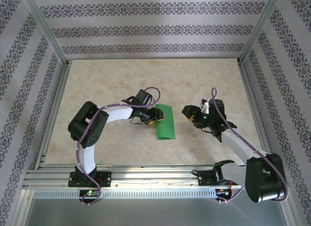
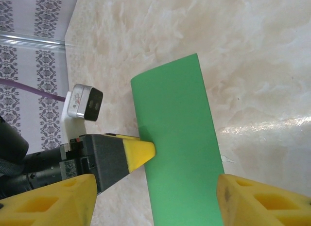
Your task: Fold a paper plane with a square sheet of paper (pick it up from the middle)
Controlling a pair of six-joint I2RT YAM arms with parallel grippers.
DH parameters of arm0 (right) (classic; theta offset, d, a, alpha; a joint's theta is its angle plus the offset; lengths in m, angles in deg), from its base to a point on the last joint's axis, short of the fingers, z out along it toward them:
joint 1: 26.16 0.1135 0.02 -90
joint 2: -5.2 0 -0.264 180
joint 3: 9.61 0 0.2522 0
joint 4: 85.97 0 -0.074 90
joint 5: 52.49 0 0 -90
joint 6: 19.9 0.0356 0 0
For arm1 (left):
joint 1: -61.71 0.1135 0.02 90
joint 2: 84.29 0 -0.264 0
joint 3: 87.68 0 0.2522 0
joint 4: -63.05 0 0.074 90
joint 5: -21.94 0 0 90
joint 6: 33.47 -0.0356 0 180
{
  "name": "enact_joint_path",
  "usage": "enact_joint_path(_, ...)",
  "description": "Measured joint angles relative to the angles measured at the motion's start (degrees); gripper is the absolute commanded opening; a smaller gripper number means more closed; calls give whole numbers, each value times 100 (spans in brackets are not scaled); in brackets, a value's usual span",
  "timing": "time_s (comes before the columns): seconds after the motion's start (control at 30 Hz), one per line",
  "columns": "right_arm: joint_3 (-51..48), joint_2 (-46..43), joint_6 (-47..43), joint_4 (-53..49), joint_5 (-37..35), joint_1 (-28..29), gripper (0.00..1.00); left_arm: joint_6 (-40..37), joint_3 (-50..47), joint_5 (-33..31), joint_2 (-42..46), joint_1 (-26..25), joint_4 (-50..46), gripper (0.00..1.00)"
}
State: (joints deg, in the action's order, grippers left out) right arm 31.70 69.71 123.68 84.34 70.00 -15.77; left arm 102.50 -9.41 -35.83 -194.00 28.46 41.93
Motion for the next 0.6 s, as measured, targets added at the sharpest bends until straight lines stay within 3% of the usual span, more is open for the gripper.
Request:
enact_joint_path(0.3, 0, 144, 0, 2, 2, 105, 60, -240, 63, -345, 138, 0, -450, 63)
enact_joint_path(0.47, 2, 249, 0, 4, 2, 151, 56, -321, 79, -476, 190, 0, -669, 63)
enact_joint_path(0.6, 7, 396, -2, 4, 4, 225, 47, -391, 129, -634, 243, 0, -890, 59)
